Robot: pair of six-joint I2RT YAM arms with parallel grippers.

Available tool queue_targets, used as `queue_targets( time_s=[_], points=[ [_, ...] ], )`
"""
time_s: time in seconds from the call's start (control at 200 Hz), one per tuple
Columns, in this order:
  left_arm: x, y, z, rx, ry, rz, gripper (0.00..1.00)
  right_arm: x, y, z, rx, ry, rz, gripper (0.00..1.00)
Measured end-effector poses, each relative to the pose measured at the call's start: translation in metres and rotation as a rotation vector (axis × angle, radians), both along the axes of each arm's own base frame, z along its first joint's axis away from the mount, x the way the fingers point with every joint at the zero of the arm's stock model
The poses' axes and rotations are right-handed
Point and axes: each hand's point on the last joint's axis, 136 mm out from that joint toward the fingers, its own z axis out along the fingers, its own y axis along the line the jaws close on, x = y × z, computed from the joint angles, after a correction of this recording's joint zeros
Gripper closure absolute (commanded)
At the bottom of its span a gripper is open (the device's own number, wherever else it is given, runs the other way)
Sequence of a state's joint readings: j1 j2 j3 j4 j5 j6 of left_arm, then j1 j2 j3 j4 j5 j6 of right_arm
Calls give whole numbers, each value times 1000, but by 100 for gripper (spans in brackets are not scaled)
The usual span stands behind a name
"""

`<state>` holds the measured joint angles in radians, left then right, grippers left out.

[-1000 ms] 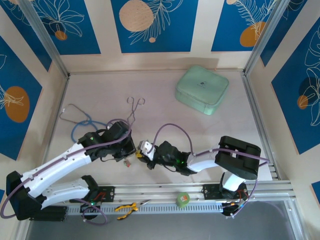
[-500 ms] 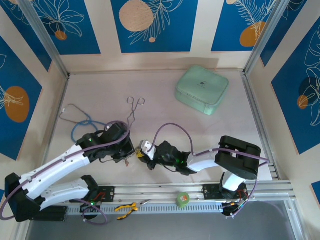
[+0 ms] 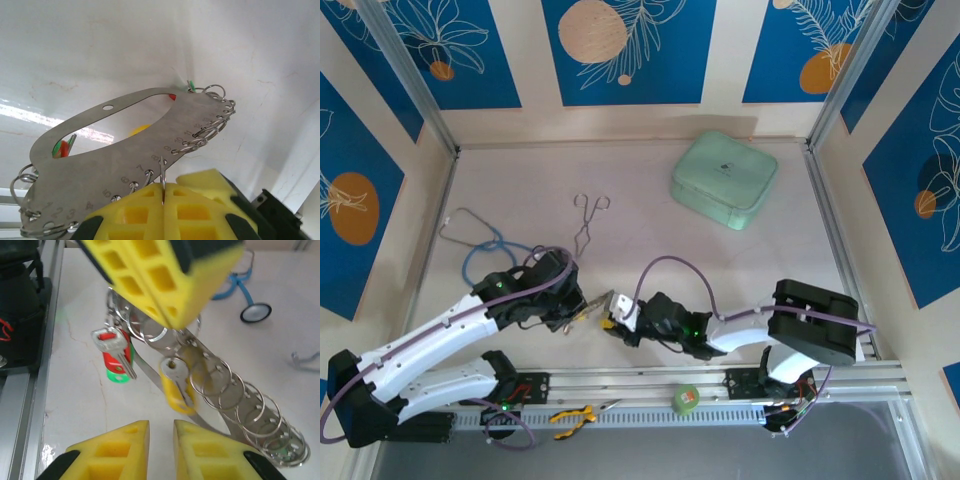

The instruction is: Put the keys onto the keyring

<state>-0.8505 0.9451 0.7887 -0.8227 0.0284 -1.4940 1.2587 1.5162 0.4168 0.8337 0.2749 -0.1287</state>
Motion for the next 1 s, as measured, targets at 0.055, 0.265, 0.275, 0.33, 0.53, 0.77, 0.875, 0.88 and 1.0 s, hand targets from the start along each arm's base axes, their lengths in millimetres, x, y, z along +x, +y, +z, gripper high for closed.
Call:
queue_targets(
  time_s=[0.055, 0.265, 0.275, 0.33, 0.53, 0.77, 0.875, 0.88, 1.0],
  points=[
    [-1, 1, -2, -4, 12, 15, 100, -2, 2, 4, 1, -41, 8, 81],
    [-1, -1, -4, -26, 21, 45, 100, 8, 16, 24, 38, -162, -36, 77],
    [-1, -1, -4, -27, 21, 47, 100, 8, 16, 24, 39, -163, -38, 77],
    [-1, -1, -4, -33, 23, 52, 100, 11, 19, 24, 40, -171, -52, 76],
    [-1, -2, -4, -40, 27, 56, 100, 18, 24, 17, 32, -179, -80, 75],
    [-1, -2, -5, -41, 27, 57, 100, 19, 27, 14, 33, -180, -84, 75],
    [-1, -2, -5, -41, 26, 57, 100, 20, 29, 11, 26, -179, -83, 75],
    [-1, -2, -5, -41, 26, 57, 100, 20, 29, 11, 25, -179, -83, 75],
    [-1, -2, -5, -44, 27, 60, 100, 20, 30, 10, 26, -178, -83, 75]
  ],
)
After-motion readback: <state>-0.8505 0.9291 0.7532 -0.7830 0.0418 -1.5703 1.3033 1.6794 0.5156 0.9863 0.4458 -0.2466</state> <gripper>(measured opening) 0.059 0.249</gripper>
